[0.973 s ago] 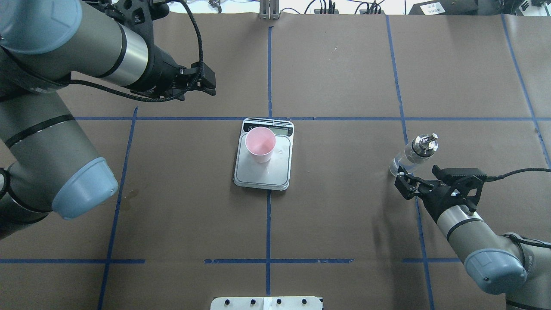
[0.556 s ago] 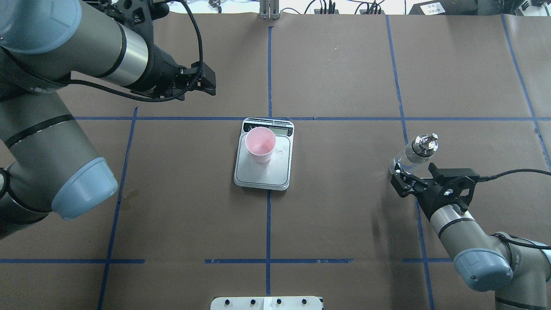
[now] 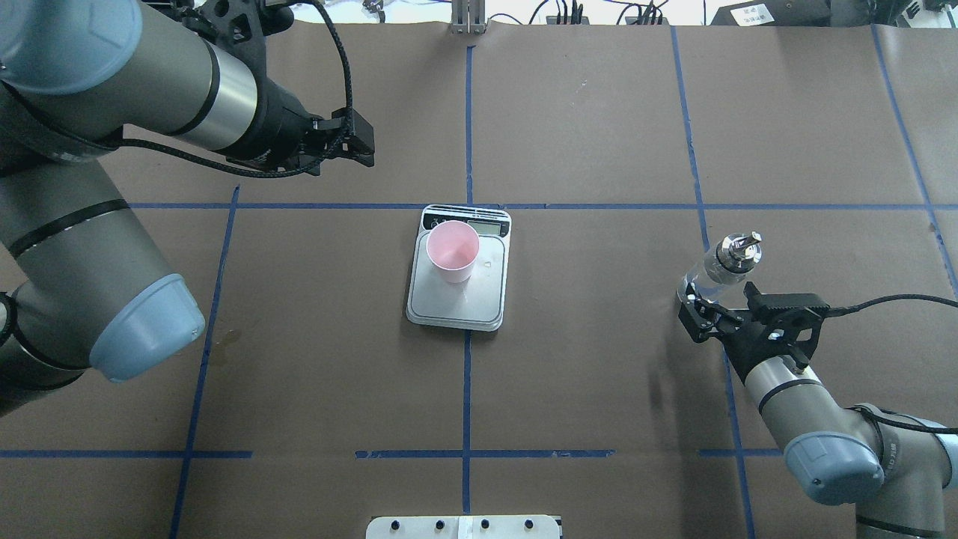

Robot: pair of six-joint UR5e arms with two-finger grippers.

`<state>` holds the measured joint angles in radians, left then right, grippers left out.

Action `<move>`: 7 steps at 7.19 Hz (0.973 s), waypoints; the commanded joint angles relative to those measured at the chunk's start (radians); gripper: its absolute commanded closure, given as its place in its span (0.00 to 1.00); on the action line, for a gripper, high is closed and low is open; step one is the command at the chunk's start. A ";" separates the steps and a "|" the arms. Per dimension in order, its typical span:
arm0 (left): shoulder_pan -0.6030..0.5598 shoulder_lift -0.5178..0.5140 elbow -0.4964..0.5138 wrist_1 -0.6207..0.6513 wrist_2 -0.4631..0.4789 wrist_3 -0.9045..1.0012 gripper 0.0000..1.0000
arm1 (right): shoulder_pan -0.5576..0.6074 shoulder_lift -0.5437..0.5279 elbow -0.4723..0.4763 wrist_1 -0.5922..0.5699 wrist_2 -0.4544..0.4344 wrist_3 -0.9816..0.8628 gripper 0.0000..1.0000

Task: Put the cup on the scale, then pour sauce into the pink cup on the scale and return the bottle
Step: 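Close the right gripper around the glass bottle and lift it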

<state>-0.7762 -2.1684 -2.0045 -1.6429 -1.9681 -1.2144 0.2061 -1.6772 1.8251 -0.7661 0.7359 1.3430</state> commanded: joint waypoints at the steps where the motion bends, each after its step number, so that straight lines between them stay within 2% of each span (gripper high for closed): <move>1: 0.000 0.001 0.000 0.000 0.000 -0.001 0.27 | -0.001 0.022 -0.032 0.001 -0.001 -0.002 0.08; 3: 0.000 0.001 -0.025 0.003 0.000 -0.002 0.27 | 0.009 0.036 -0.055 0.019 0.000 -0.008 0.08; 6: 0.000 0.007 -0.025 0.003 -0.002 -0.002 0.27 | 0.027 0.047 -0.137 0.175 -0.001 -0.105 0.08; 7: 0.002 0.007 -0.026 0.003 -0.002 -0.001 0.27 | 0.027 0.050 -0.138 0.186 -0.003 -0.117 0.09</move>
<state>-0.7760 -2.1629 -2.0296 -1.6399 -1.9691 -1.2161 0.2317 -1.6331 1.7000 -0.6157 0.7345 1.2502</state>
